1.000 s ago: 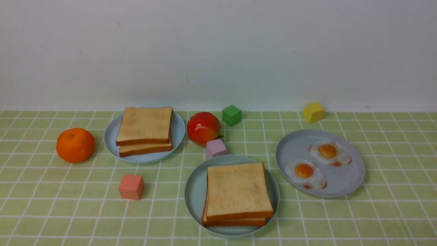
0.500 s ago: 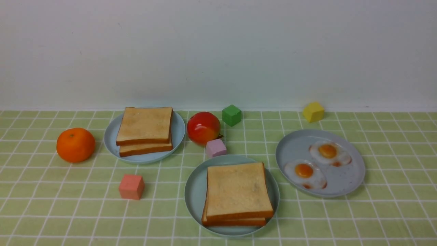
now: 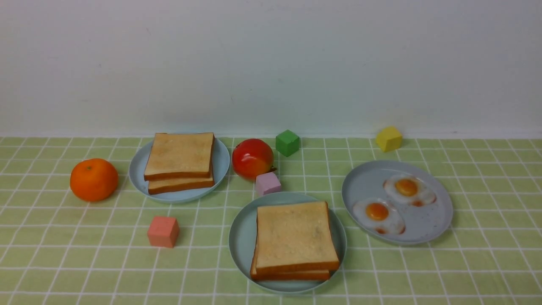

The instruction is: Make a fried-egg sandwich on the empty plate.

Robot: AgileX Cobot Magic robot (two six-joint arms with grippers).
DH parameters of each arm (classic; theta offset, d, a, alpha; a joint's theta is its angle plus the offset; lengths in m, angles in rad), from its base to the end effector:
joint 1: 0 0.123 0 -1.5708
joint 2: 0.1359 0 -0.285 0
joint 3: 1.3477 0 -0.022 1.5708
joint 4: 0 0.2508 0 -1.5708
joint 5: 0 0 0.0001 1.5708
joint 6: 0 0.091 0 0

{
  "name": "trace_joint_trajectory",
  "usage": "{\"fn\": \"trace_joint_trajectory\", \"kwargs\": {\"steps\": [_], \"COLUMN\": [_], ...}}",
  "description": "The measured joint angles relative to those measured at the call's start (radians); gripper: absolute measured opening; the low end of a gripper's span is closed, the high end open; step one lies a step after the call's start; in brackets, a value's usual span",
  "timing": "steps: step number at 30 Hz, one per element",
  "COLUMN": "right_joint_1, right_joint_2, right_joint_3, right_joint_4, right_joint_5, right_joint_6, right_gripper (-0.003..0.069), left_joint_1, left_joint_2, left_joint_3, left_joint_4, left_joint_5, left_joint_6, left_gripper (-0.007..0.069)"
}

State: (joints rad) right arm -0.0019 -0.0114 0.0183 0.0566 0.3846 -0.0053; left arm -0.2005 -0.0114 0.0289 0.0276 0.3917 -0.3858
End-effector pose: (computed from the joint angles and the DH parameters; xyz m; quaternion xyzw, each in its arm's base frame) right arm 0.0522 0.0018 0.1731 0.0135 0.8058 0.0219 0.5916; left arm 0.0513 -0.0094 0.1689 -0.0678 0.8084 -0.1577 0.5630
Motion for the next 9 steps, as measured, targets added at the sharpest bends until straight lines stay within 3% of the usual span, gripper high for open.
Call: {"fn": "trace_joint_trajectory", "kwargs": {"steps": [9], "right_joint_1": [0.0], "right_joint_2": [0.0], "right_joint_3": [0.0], "right_joint_4": [0.0], "right_joint_5": [0.0], "right_joint_6": [0.0], "right_gripper": [0.0161], "left_joint_1": [0.0], "left_joint_2": [0.0], "left_joint_3": [0.0], "left_joint_4": [0.0], "left_joint_5": [0.0], "left_joint_6": [0.0], "left_gripper": [0.0081]}}
